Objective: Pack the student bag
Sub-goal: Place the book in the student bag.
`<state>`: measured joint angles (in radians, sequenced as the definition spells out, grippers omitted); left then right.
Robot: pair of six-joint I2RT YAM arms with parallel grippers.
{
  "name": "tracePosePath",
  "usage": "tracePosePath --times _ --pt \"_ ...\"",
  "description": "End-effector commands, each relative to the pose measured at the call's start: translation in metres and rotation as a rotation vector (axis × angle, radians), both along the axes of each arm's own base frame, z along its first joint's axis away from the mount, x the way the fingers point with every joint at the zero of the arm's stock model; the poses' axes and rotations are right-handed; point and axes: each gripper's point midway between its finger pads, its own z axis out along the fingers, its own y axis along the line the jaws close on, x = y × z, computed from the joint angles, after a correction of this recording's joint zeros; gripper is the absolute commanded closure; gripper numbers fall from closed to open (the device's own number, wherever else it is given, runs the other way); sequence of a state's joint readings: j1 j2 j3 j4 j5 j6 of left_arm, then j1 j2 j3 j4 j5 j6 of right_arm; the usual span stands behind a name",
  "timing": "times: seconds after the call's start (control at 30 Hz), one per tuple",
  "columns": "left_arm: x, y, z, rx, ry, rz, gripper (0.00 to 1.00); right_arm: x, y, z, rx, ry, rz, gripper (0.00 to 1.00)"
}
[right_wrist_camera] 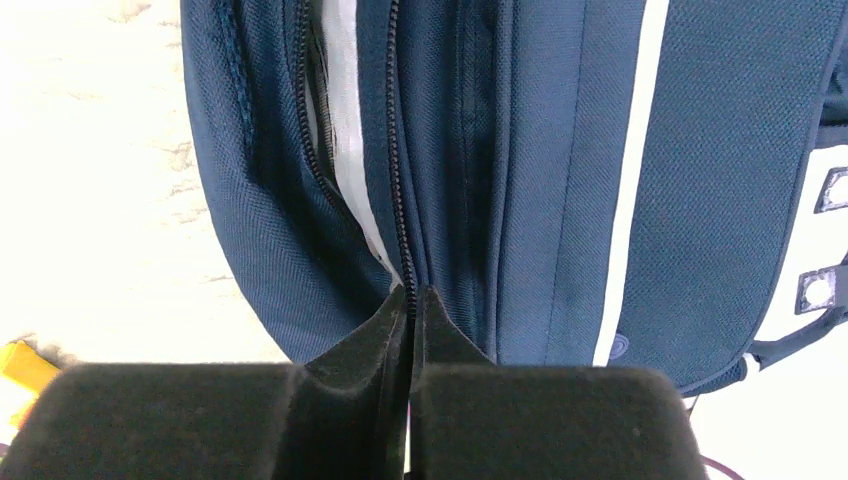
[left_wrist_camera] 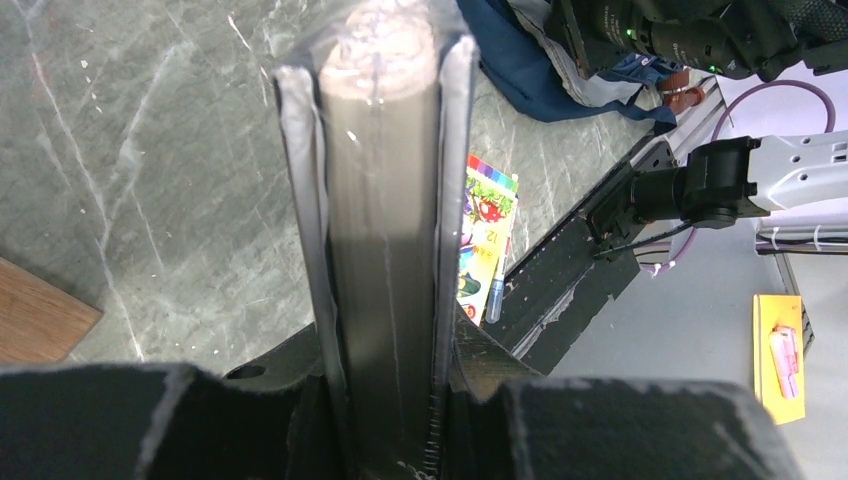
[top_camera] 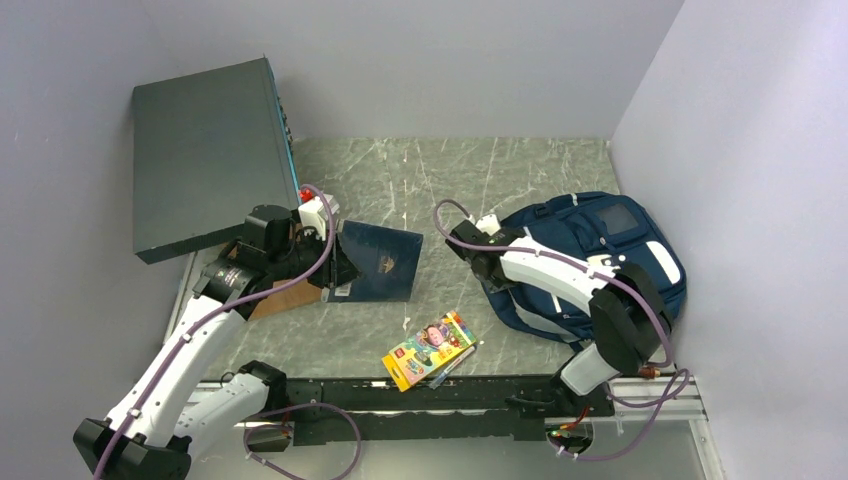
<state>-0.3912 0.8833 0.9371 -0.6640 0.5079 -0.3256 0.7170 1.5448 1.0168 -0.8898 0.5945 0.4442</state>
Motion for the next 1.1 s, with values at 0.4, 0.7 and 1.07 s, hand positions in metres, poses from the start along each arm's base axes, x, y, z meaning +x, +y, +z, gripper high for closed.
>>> tracePosePath --times 0.4,0.7,1.07 --pt "0.000 -0.016 0.062 -0.194 -0.152 -0.026 1.00 0.059 0.117 0.224 0.632 -0.655 0.584 1.00" --pt "-0.014 -0.025 0.082 -0.356 -0.099 -0.027 1.00 0.056 0.166 0.261 0.894 -0.706 0.811 1.00" --pt "0.016 -0.038 0.058 -0.527 0.178 0.175 1.00 0.044 0.146 0.309 1.286 -0.733 0.734 1.00"
